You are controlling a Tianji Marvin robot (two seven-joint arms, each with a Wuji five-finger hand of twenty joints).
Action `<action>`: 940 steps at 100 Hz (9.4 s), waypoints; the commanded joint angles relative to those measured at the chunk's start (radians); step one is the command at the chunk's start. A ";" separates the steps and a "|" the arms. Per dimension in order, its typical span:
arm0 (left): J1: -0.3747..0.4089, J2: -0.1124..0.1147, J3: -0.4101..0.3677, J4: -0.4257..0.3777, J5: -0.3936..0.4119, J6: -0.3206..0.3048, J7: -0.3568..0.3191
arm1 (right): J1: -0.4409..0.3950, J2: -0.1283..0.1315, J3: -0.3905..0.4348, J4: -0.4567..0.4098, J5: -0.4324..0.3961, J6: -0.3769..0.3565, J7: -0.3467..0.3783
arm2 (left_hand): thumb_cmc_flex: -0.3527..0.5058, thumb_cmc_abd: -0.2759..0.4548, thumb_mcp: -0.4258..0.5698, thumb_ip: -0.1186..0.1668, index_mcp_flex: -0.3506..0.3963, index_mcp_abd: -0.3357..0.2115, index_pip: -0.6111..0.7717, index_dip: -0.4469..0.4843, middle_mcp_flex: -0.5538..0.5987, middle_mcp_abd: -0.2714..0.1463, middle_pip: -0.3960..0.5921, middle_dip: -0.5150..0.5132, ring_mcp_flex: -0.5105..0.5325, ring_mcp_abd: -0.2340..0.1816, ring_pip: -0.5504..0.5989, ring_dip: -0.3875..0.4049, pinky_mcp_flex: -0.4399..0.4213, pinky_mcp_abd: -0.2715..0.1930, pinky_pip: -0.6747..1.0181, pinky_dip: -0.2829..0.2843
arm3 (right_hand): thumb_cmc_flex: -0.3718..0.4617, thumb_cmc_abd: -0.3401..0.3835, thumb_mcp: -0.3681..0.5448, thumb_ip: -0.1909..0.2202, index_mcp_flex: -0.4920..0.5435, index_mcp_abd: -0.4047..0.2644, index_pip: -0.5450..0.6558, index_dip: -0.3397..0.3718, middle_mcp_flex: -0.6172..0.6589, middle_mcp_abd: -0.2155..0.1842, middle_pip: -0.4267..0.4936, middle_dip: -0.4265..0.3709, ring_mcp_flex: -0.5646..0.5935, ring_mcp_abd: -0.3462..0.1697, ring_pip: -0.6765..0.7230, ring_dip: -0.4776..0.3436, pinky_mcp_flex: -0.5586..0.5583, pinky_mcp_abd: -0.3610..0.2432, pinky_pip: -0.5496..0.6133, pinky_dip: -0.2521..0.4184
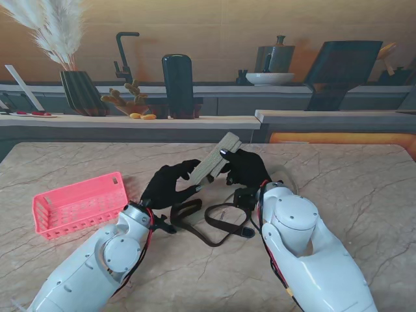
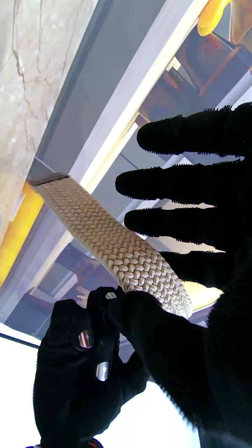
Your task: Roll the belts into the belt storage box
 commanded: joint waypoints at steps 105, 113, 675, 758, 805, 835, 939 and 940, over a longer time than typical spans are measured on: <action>-0.027 0.004 0.024 0.049 0.120 -0.162 0.116 | 0.030 -0.058 0.035 0.038 0.327 0.148 -0.134 | 0.389 0.047 0.013 -0.131 0.039 -0.023 0.147 -0.088 0.301 -0.076 -0.127 0.151 0.240 -0.100 0.081 0.004 0.156 -0.065 -0.010 -0.046 | 0.155 0.187 0.094 0.080 0.078 -0.152 0.200 0.064 0.007 0.008 0.072 0.044 0.033 -0.036 0.062 -0.007 0.024 -0.012 0.061 0.023; -0.031 0.005 0.028 0.053 0.122 -0.163 0.114 | 0.031 -0.059 0.035 0.042 0.343 0.153 -0.137 | 0.430 0.061 -0.014 -0.123 0.031 -0.014 0.136 -0.104 0.297 -0.068 -0.113 0.127 0.245 -0.095 0.078 0.001 0.160 -0.072 -0.016 -0.049 | 0.156 0.189 0.092 0.081 0.078 -0.151 0.200 0.064 0.007 0.009 0.073 0.044 0.034 -0.037 0.062 -0.007 0.026 -0.013 0.062 0.023; 0.036 -0.046 0.004 -0.131 -0.461 0.168 -0.140 | 0.149 0.130 -0.207 0.341 -0.845 -0.670 0.189 | 0.066 -0.224 0.363 0.047 0.275 -0.092 0.645 0.239 0.461 -0.004 0.331 0.079 0.490 -0.067 0.511 -0.041 0.313 -0.027 0.263 -0.119 | -0.128 -0.145 0.327 0.072 -0.013 -0.258 0.030 0.178 -0.197 -0.087 -0.028 0.002 -0.121 -0.091 -0.313 -0.088 -0.044 -0.075 -0.205 -0.032; 0.050 -0.069 0.006 -0.143 -0.528 0.193 -0.092 | 0.184 0.107 -0.271 0.359 -0.814 -0.582 0.160 | 0.100 -0.176 0.241 -0.002 0.228 -0.064 0.588 0.214 0.410 -0.018 0.284 0.084 0.429 -0.050 0.457 -0.034 0.254 -0.020 0.213 -0.113 | 0.040 -0.032 0.203 0.056 0.203 -0.352 0.237 -0.001 0.187 -0.173 -0.112 -0.038 -0.042 0.055 -0.226 -0.043 -0.060 0.015 -0.063 0.039; 0.049 -0.074 0.003 -0.108 -0.464 0.161 -0.036 | 0.111 0.073 -0.190 0.271 -0.730 -0.442 0.057 | -0.120 0.050 -0.253 0.032 -0.102 0.056 -0.064 -0.016 -0.296 0.071 -0.157 -0.171 -0.242 0.031 -0.132 -0.117 -0.131 -0.001 -0.055 -0.026 | -0.019 -0.020 0.200 0.044 0.202 -0.470 0.244 -0.010 0.181 -0.189 -0.113 -0.032 -0.038 0.017 -0.188 -0.030 -0.052 -0.013 -0.033 0.023; 0.040 -0.043 0.022 -0.108 -0.523 0.191 -0.197 | 0.094 0.074 -0.180 0.244 -0.660 -0.471 0.085 | -0.176 -0.054 -0.123 0.011 -0.119 0.115 -0.237 -0.144 -0.379 0.148 -0.288 -0.315 -0.371 0.044 -0.391 -0.365 -0.171 -0.013 -0.348 -0.138 | -0.071 0.023 0.144 0.040 0.166 -0.639 0.233 0.028 -0.235 -0.160 -0.152 -0.046 -0.142 -0.108 0.024 0.011 -0.122 -0.106 -0.021 0.027; -0.010 -0.028 0.074 -0.024 -0.636 0.070 -0.338 | 0.088 0.053 -0.182 0.220 -0.497 -0.465 0.089 | -0.153 -0.128 0.055 -0.017 -0.089 0.041 -0.088 -0.061 -0.199 0.035 -0.245 -0.271 -0.150 -0.014 -0.350 -0.310 -0.062 -0.019 -0.320 -0.084 | -0.080 0.027 0.138 0.040 0.161 -0.648 0.238 0.016 -0.250 -0.167 -0.231 -0.110 -0.112 -0.107 0.044 -0.018 -0.129 -0.085 -0.069 -0.006; -0.010 -0.029 0.075 -0.024 -0.631 0.071 -0.333 | 0.088 0.053 -0.182 0.221 -0.496 -0.465 0.091 | -0.149 -0.127 0.056 -0.016 -0.091 0.044 -0.088 -0.061 -0.198 0.036 -0.244 -0.270 -0.149 -0.014 -0.349 -0.309 -0.060 -0.019 -0.318 -0.084 | -0.080 0.027 0.139 0.041 0.161 -0.648 0.238 0.016 -0.251 -0.168 -0.232 -0.110 -0.112 -0.106 0.044 -0.018 -0.129 -0.085 -0.069 -0.007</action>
